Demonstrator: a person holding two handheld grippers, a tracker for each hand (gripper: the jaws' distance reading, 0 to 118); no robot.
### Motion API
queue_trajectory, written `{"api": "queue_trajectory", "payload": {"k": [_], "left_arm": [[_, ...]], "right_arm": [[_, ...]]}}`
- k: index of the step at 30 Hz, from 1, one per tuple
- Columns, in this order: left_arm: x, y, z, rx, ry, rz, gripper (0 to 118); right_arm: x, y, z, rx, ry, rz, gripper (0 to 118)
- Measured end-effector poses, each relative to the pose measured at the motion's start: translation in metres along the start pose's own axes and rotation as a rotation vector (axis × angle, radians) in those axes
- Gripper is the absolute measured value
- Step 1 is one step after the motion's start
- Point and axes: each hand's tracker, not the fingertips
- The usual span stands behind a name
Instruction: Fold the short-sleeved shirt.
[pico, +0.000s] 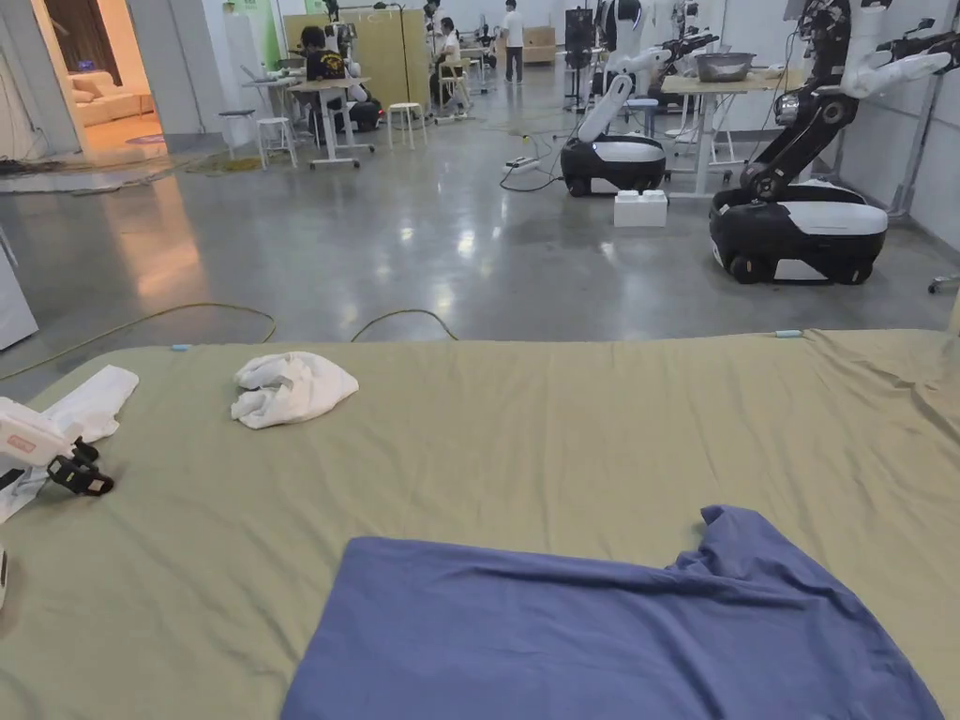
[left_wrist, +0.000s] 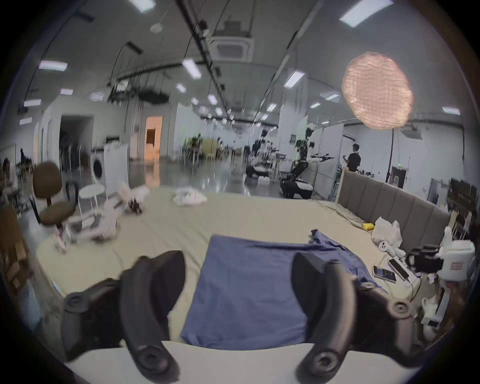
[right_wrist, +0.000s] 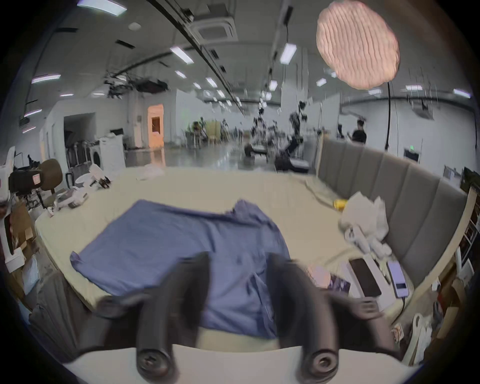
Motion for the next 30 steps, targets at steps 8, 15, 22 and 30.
{"api": "queue_trajectory", "payload": {"k": [8, 15, 22, 30], "left_arm": [[0.003, 0.0, -0.003, -0.043, -0.06, -0.001, 0], [-0.046, -0.029, -0.039, -0.275, 0.01, 0.041, 37], [-0.11, -0.113, -0.113, -0.655, -0.014, 0.174, 82], [-0.101, -0.144, -0.152, -0.852, -0.007, 0.225, 9]], "right_arm": [[-0.007, 0.016, 0.004, 0.055, 0.071, -0.048, 0], [0.003, 0.002, -0.002, -0.011, 0.101, -0.129, 0], [0.006, -0.023, -0.01, -0.12, 0.11, -0.16, 0], [0.011, -0.034, -0.02, -0.209, 0.081, -0.152, 0]]}}
